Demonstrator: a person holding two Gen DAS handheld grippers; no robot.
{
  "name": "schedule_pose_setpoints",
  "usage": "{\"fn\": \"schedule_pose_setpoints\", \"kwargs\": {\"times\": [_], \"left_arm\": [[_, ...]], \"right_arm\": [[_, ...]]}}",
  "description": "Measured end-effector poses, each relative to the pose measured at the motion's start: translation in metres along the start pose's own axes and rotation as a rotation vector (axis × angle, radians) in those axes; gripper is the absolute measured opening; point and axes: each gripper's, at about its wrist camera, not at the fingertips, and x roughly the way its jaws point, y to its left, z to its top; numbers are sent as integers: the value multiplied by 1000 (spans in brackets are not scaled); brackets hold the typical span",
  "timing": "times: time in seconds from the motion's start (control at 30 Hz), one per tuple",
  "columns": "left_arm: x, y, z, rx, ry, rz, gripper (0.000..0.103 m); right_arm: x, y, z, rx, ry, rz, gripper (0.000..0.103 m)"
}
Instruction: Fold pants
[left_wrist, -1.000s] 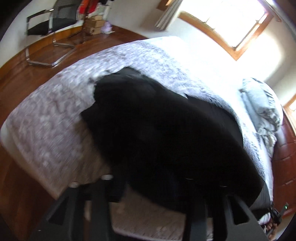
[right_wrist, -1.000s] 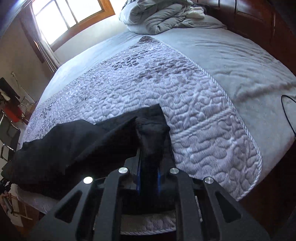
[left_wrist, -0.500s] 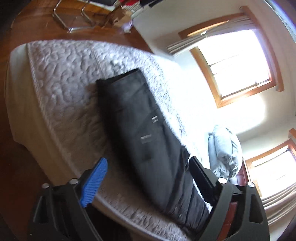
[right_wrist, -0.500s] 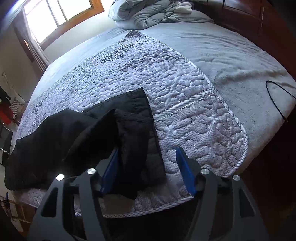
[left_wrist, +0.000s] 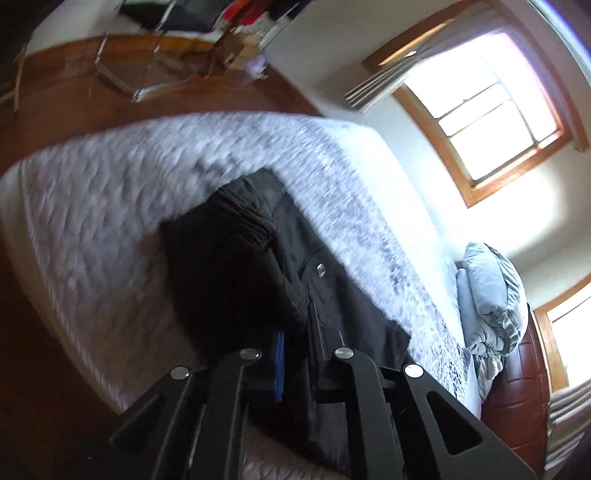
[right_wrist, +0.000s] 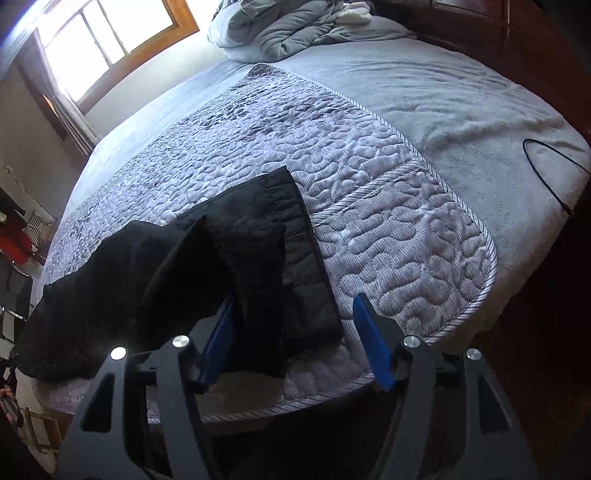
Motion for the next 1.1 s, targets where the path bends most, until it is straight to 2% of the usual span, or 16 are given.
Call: {"fn": "schedule_pose_setpoints", "kwargs": {"times": [0.1,0.2,0.3,0.33,0.4,0.43,0.47,0.5,0.57,0.63,0.7,0.8,0.87,0.93,1.03,1.1], "left_arm": [[5,-2,11,45,-10,67,9],[29,13,4,90,70,199,10],[33,27,-11,91,80,222,18],[30,28,-14,79,73,216,24],[18,27,-20,59,52,199,50],[10,25,-24,54,40,213,77],[1,24,-27,51,28,227,86],[-5,23,-30,56,15,226,86],[-15,15,-35,85,7,227,99],[-22,7,-42,104,6,255,99],[-27,-6,-51,132,13,221,99],[-19,-23,-65,155,48,204,99],[-6,-33,-71,147,76,167,99],[7,-38,-81,136,112,146,99],[21,-44,-95,124,160,139,99],[24,-45,-101,125,176,131,99]], "right_arm": [[-6,4,-2,-10,-3,10,71],[-12,2,-8,12,5,12,74],[-21,-1,-14,42,16,13,78],[-24,-1,-15,48,24,9,79],[-34,-1,-18,46,37,-7,81],[-40,0,-20,38,34,-18,82],[-48,1,-21,26,24,-37,82],[-57,2,-21,19,5,-66,85],[-77,1,-20,24,-43,-99,86],[-101,-2,-17,74,-93,-56,87],[-114,-2,-16,152,-109,86,91],[-107,15,-18,241,-45,340,90],[-86,34,-23,282,37,440,90],[-60,47,-27,314,112,456,90],[-15,51,-30,417,198,383,90],[9,39,-28,542,222,377,83]]}}
